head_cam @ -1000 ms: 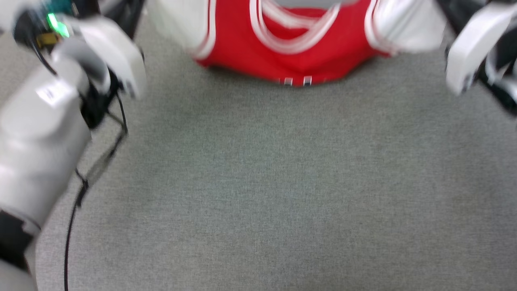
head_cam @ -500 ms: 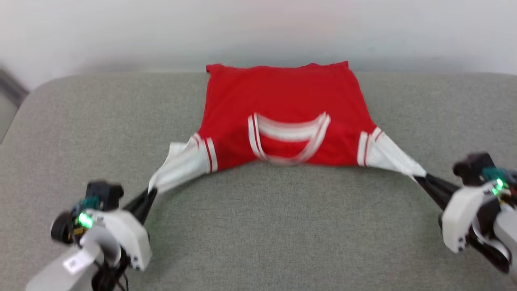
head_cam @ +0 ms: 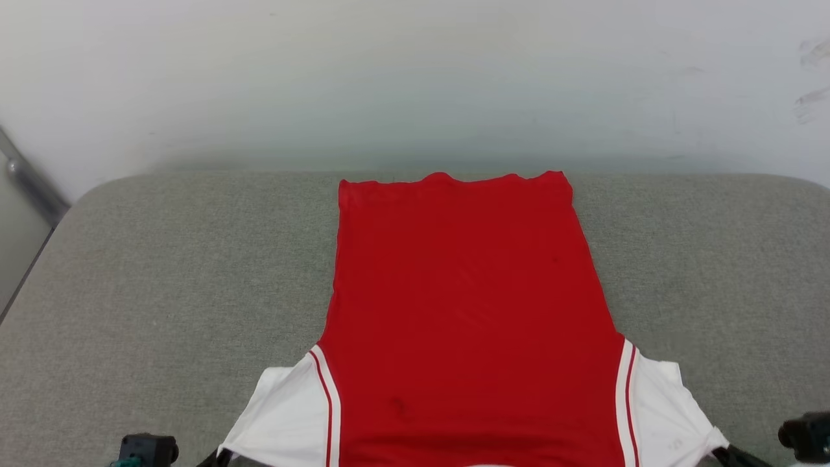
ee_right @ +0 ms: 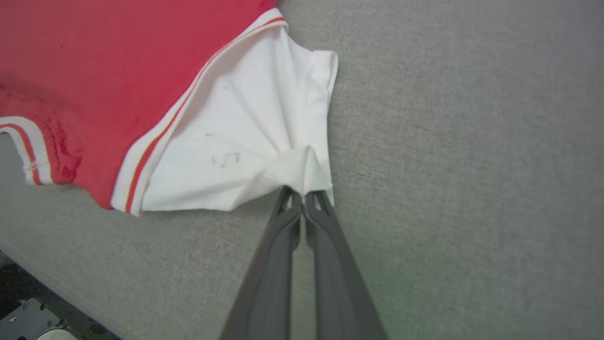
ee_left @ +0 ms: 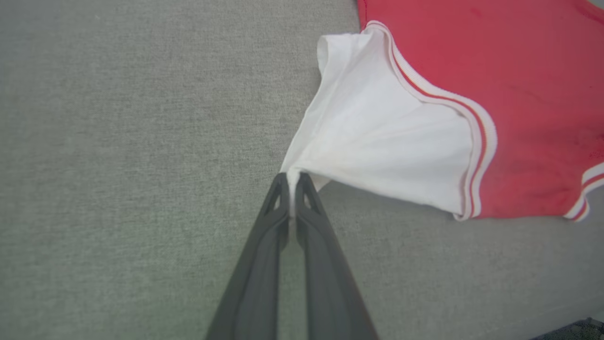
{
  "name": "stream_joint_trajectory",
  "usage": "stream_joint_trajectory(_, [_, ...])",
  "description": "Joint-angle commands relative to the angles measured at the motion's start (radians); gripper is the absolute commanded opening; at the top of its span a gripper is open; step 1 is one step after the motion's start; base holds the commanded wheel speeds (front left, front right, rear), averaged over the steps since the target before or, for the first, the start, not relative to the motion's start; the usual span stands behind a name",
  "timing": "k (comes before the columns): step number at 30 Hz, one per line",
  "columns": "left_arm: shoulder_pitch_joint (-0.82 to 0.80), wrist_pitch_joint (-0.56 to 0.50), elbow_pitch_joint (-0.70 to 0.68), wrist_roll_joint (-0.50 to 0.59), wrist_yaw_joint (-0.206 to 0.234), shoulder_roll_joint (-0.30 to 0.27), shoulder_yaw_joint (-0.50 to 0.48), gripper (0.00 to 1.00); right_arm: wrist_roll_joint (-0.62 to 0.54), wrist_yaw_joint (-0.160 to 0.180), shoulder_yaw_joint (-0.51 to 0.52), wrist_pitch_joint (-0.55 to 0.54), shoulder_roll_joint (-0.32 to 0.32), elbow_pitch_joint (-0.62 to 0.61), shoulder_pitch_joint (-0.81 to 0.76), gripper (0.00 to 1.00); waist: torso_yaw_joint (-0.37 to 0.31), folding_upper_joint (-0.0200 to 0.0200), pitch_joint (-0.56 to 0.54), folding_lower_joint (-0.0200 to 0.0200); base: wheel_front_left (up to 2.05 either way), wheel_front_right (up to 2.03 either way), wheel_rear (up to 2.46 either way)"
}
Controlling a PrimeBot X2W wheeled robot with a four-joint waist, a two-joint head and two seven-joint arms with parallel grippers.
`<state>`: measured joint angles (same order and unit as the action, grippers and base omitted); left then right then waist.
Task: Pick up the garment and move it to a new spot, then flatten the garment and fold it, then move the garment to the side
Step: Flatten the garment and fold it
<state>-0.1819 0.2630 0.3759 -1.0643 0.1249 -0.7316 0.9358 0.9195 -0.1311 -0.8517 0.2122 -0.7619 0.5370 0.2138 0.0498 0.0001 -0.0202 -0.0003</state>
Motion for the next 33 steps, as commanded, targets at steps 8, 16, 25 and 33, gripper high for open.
stream_joint_trajectory(8, [0.114, 0.002, -0.069, -0.009, 0.041, -0.034, -0.055, 0.0, -0.01, 0.001, 0.134, -0.074, -0.007, -0.093, -0.236, 0.0, 0.003, -0.0001, -0.008, 0.0003, 0.0, 0.0, 0.0])
stream_joint_trajectory(16, [0.133, 0.002, -0.12, 0.027, 0.07, -0.021, -0.091, 0.0, -0.116, 0.001, 0.312, -0.182, 0.005, -0.208, -0.288, 1.0, 0.001, -0.0001, 0.011, 0.0003, 0.0, 0.0, 0.0])
stream_joint_trajectory(25, [0.069, 0.002, -0.206, 0.134, 0.095, 0.007, -0.14, 0.0, -0.241, 0.001, 0.665, -0.318, -0.046, -0.461, -0.127, 1.0, 0.066, -0.0001, 0.1, 0.0003, 0.0, 0.0, 0.0])
stream_joint_trajectory(33, [-0.019, 0.002, -0.291, 0.225, 0.113, 0.035, -0.152, 0.0, -0.266, 0.001, 0.72, -0.62, -0.064, -0.525, 0.266, 1.0, 0.154, -0.0001, 0.254, 0.0003, 0.0, 0.0, 0.0])
